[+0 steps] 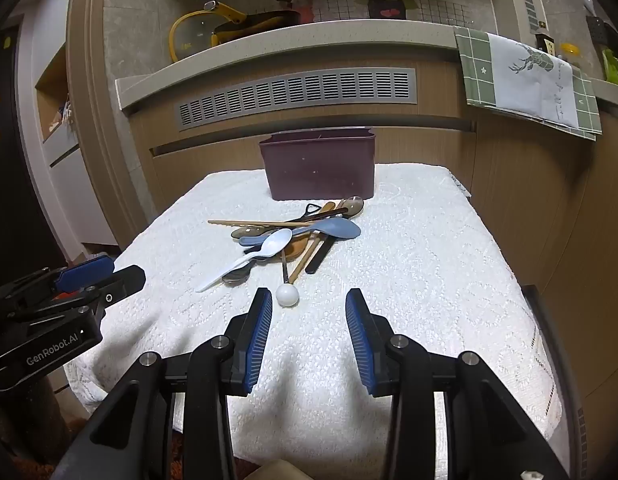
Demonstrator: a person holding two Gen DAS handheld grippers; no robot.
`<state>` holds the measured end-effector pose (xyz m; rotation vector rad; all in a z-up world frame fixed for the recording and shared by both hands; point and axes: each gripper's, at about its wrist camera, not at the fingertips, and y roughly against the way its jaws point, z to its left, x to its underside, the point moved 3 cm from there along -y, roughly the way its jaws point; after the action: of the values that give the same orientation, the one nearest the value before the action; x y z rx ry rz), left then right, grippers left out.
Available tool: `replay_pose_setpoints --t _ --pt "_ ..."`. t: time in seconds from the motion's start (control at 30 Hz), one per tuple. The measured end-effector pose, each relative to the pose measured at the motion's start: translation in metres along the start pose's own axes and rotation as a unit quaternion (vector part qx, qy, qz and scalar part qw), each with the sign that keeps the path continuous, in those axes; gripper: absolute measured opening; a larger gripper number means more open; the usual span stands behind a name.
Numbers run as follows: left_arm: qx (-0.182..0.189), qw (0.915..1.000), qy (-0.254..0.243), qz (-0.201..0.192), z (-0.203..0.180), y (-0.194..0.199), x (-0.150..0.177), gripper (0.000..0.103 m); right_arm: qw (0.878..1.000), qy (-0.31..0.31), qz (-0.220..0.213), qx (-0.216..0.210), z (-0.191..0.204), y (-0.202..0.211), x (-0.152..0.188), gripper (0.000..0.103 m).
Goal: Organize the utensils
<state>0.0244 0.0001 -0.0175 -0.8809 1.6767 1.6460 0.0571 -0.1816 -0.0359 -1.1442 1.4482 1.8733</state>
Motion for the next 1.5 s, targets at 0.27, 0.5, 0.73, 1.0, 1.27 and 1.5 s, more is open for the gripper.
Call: replay_pose_setpoints --t 0.27,0.5,0.73,1.0,1.27,1.5 --pt "0.000 1.0000 -0.002 0.000 0.001 -0.002 -0.001 0.047 1.000 0.000 0.002 0.000 0.001 -0.001 0.000 0.036" --pt "0.001 1.0000 0.000 0.000 0.001 0.001 -0.001 0.047 1.000 0.000 0.002 0.000 0.001 -0.001 0.001 0.036" --pt "0.000 1.0000 -0.001 0.000 0.000 0.000 0.000 0.047 1.000 0.000 0.002 0.000 0.001 -0.001 0.001 0.036" --pt "0.000 1.0000 -0.001 0.000 0.001 0.000 0.000 0.048 1.000 0.000 0.003 0.000 0.000 -0.002 0.001 0.036" --pt "0.011 0.9999 0.005 0.012 0.008 -0.011 -0.003 0.047 1.000 -0.004 0.012 -0.004 -0.001 -0.007 0.003 0.036" --pt "0.029 0.9988 0.040 -0.003 0.030 -0.032 -0.014 0.047 0.993 0.057 0.080 -0.059 0.008 -0.046 -0.001 0.036"
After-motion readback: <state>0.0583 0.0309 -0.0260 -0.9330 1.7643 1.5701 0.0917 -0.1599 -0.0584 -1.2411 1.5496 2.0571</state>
